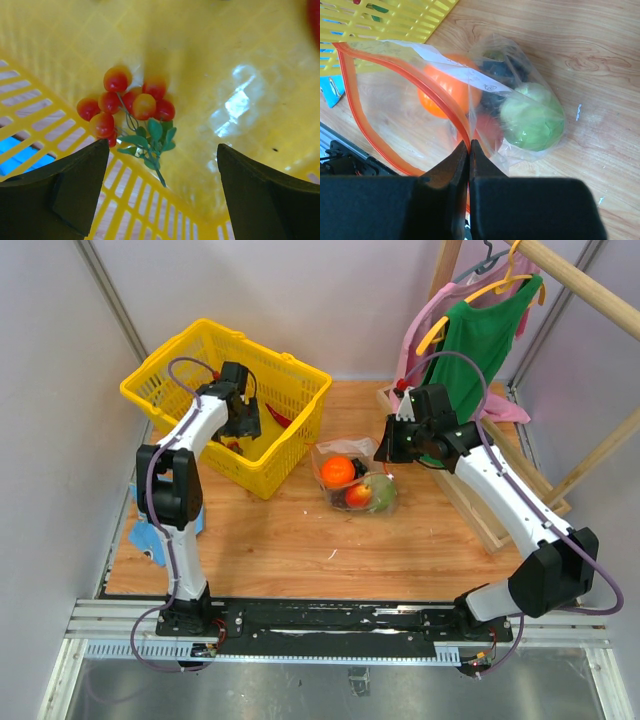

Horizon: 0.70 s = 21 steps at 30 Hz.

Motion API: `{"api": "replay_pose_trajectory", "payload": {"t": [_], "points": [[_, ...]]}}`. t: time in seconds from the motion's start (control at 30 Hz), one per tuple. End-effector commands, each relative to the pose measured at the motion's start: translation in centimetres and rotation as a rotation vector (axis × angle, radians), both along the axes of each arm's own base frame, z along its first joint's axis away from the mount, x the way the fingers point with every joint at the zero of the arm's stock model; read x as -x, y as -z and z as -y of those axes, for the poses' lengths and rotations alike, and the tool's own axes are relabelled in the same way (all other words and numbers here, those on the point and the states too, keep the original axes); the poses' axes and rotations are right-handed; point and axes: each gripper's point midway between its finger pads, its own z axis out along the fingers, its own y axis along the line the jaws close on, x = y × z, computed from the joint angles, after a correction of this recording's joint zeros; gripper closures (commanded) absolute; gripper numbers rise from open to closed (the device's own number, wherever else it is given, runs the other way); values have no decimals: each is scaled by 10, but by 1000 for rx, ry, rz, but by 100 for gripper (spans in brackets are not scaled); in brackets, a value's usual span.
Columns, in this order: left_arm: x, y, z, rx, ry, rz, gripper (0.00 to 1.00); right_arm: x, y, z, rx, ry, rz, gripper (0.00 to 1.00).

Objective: Place the food in the zip-top bag and seal the zipper
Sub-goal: Pick up the fake fruit from the bin.

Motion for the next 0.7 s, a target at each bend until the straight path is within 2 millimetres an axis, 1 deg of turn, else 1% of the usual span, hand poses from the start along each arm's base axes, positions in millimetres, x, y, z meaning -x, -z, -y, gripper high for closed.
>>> {"api": "replay_pose_trajectory", "payload": {"t": [0.0, 0.07, 0.2, 0.37, 0.5, 0.57, 0.67], "points": [[-5, 19, -16, -14, -35, -55, 9, -11, -10, 3, 11, 7, 37, 97], [-5, 33, -19, -19, -41, -91, 10, -11, -10, 4, 15, 8, 35, 97], [-2, 54, -23, -19, -56, -139, 13, -12, -9, 4, 19, 9, 36, 97], [5, 80, -19, 13, -45, -195, 17, -14, -9, 5, 21, 12, 32, 97], [8, 93, -15, 30, -34, -220, 27, -14, -8, 5, 22, 12, 29, 97], [9, 95, -12, 48, -27, -227, 35, -14, -8, 6, 22, 14, 29, 97], [10, 91, -6, 80, -13, -223, 51, -15, -8, 6, 21, 14, 31, 97]]}}
